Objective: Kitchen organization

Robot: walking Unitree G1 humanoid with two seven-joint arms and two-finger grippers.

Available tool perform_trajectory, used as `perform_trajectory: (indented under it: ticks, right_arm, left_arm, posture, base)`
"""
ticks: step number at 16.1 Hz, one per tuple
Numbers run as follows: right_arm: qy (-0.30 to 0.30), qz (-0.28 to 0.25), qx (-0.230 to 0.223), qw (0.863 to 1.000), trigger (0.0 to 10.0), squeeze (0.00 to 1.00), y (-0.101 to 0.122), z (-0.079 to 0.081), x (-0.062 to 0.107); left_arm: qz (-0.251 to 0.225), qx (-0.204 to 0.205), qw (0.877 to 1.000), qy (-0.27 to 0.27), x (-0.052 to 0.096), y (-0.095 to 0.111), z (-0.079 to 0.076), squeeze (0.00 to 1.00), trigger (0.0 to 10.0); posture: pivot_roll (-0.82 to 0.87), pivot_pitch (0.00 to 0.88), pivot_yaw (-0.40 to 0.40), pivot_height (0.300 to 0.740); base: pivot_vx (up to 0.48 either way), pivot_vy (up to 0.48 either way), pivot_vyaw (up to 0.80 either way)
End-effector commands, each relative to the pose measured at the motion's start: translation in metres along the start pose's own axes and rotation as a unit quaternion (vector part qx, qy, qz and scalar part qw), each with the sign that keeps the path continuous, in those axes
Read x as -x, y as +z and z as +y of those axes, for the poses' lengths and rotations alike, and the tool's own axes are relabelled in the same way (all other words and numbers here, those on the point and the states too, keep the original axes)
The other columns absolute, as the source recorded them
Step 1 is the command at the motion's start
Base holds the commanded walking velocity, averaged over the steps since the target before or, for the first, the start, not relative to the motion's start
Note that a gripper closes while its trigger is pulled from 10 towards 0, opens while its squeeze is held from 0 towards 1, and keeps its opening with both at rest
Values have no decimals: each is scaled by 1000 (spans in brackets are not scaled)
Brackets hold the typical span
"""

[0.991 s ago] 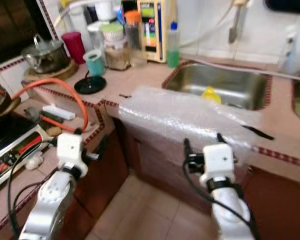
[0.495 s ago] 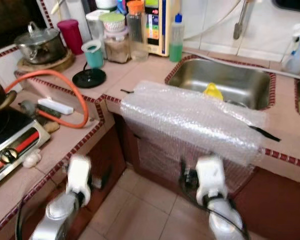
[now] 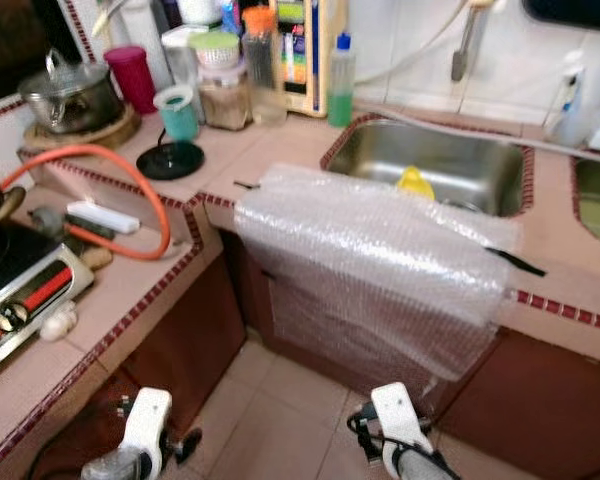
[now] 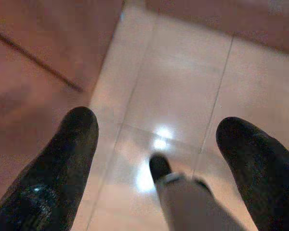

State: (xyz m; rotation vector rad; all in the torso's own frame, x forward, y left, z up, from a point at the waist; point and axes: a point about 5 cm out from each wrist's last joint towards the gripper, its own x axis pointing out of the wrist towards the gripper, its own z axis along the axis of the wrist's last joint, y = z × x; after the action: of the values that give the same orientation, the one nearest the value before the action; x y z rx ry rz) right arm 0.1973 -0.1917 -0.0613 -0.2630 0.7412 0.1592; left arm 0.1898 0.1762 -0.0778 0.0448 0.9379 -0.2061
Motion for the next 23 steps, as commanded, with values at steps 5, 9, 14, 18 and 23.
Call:
perform_trajectory:
  ticks: [5,9,14,18,23]
  right_arm:
    - [23,80,6,997,10000,0,-15,8,-5]
    - [32,86,-9,996,10000,0,-15,19,-8]
    - [37,102,18,994,10000,0,-22,20,-5]
    - [36,106,26,993,10000,0,-24,19,-5]
    - [41,108,34,993,10000,0,-25,20,-5]
  left_arm:
    - [47,-69,996,-13,-1,-8,-2,0,10000]
    - [44,-112,992,-48,-10,1,-38,0,10000]
    - [41,-116,991,-42,-14,14,-46,0,10000]
    - [36,-119,991,-48,-18,25,-61,0,10000]
    - [36,-126,989,-62,-19,31,-81,0,10000]
  posture:
    - [15,0,56,740]
    - [13,0,58,740]
    - [22,0,56,740]
    - [21,0,55,740]
    - [20,0,54,740]
  base:
    - [0,0,0]
    - [0,0,0]
    - [0,0,-221]
    - [0,0,-722]
    - [0,0,-709]
